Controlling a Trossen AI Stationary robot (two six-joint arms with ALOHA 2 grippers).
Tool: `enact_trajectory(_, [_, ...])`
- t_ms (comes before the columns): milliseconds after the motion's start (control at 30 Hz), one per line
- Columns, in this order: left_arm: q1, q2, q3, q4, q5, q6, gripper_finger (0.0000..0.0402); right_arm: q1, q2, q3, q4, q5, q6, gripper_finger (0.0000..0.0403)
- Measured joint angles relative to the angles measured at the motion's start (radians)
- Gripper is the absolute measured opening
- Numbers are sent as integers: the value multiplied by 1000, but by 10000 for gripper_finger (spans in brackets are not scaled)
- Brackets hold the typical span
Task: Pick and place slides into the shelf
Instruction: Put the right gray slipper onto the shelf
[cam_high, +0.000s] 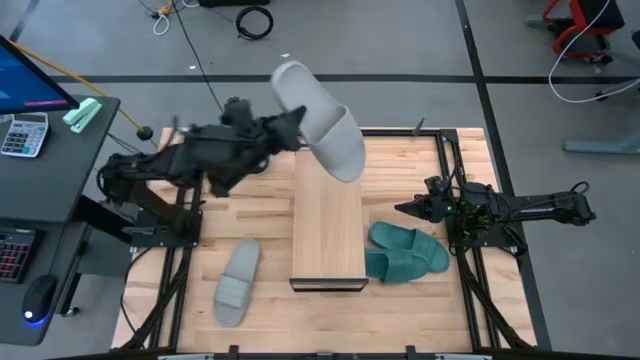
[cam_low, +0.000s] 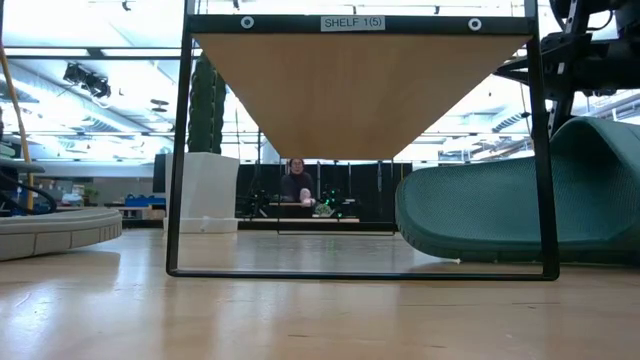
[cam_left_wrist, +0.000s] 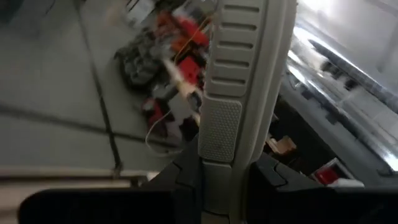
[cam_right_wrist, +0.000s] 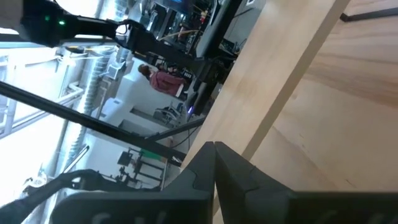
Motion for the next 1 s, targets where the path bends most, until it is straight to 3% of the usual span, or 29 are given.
enact_trajectory(167, [36, 7, -260, 97, -4, -304, 75, 0, 0, 0, 0, 2, -1, 16])
enact_trajectory(333, [6, 6, -506, 313, -150, -536, 75, 0, 0, 0, 0, 2, -1, 16])
enact_trajectory(467, [-28, 4, -624, 337, -262, -719, 75, 0, 0, 0, 0, 1, -1, 16])
enact_trajectory(600, [-48, 4, -693, 318, -273, -812, 75, 0, 0, 0, 0, 1, 0, 16])
enact_trajectory(767, [-27, 4, -698, 207, -139, -843, 75, 0, 0, 0, 0, 1, -1, 16])
enact_trajectory(1000, [-2, -6, -697, 96, -181, -1007, 75, 0, 0, 0, 0, -3, 8, 16])
